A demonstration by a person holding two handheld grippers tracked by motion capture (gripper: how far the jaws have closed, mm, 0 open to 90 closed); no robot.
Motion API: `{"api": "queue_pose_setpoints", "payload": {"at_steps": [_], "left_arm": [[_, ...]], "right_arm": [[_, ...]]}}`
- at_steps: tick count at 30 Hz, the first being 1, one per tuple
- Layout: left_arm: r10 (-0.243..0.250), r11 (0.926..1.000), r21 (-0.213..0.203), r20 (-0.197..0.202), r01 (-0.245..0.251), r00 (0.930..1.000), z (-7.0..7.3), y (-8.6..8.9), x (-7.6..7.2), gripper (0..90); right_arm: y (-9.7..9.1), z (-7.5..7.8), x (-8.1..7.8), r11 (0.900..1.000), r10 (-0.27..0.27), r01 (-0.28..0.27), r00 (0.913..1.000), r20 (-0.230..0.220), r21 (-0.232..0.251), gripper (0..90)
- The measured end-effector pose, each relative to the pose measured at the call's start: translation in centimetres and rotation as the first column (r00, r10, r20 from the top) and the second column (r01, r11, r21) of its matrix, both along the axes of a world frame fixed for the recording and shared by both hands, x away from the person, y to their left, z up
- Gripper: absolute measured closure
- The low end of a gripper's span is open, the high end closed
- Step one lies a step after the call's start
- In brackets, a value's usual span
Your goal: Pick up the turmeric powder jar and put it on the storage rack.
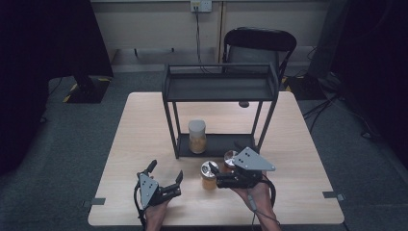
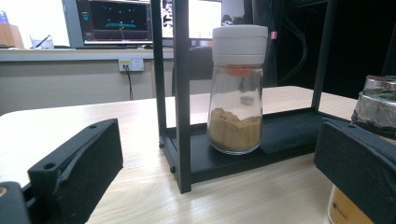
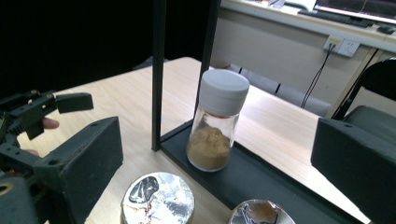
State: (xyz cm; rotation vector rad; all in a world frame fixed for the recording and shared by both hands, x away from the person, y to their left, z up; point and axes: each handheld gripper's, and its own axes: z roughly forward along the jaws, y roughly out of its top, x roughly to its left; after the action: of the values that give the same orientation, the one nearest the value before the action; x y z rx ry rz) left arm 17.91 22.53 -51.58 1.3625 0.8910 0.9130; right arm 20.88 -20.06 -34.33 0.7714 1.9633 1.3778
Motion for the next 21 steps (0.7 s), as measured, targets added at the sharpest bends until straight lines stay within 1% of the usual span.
{"api": "queue_pose_setpoints", "payload": {"at_steps": [2, 5, 9, 11, 13, 16, 20, 21], "left_arm": [[0.000, 1.0000, 0.000, 0.001, 0.000, 1.0000, 0.0, 0.0, 0.0, 0.6], [0.001, 1.0000, 0.000, 0.001, -0.001, 1.0000, 0.0, 0.0, 0.0, 0.6], [0.003, 1.0000, -0.001, 0.000, -0.003, 1.0000, 0.0, 0.0, 0.0, 0.6], [0.003, 1.0000, -0.001, 0.000, -0.003, 1.0000, 0.0, 0.0, 0.0, 0.6], [0.003, 1.0000, -0.001, -0.001, -0.003, 1.0000, 0.0, 0.0, 0.0, 0.6], [0.004, 1.0000, -0.001, 0.000, -0.004, 1.0000, 0.0, -0.1, 0.0, 0.6], [0.004, 1.0000, -0.001, -0.001, -0.004, 1.0000, 0.0, -0.1, 0.0, 0.6], [0.004, 1.0000, -0.001, -0.001, -0.004, 1.0000, 0.0, 0.0, 0.0, 0.6]], "right_arm": [[0.1, 0.3, 0.4, 1.0000, 0.006, -0.006, 0.9998, -0.017, -0.003, 2.2], [0.4, 0.8, 1.0, 0.9996, 0.017, -0.018, 0.9992, -0.036, -0.023, 2.5], [0.6, 1.0, 1.7, 0.9979, 0.047, -0.049, 0.9980, -0.042, -0.043, 2.1], [0.8, 1.0, 2.0, 0.9973, 0.051, -0.053, 0.9978, -0.042, -0.051, 1.4], [1.1, 1.1, 2.2, 0.9955, 0.057, -0.060, 0.9971, -0.050, -0.073, 0.8], [1.2, 1.3, 2.9, 0.9918, 0.079, -0.087, 0.9933, -0.085, -0.094, 0.8], [1.9, 1.5, 3.8, 0.9847, 0.087, -0.106, 0.9871, -0.135, -0.139, 1.1], [1.9, 1.5, 4.0, 0.9840, 0.088, -0.108, 0.9860, -0.142, -0.142, 1.6]]}}
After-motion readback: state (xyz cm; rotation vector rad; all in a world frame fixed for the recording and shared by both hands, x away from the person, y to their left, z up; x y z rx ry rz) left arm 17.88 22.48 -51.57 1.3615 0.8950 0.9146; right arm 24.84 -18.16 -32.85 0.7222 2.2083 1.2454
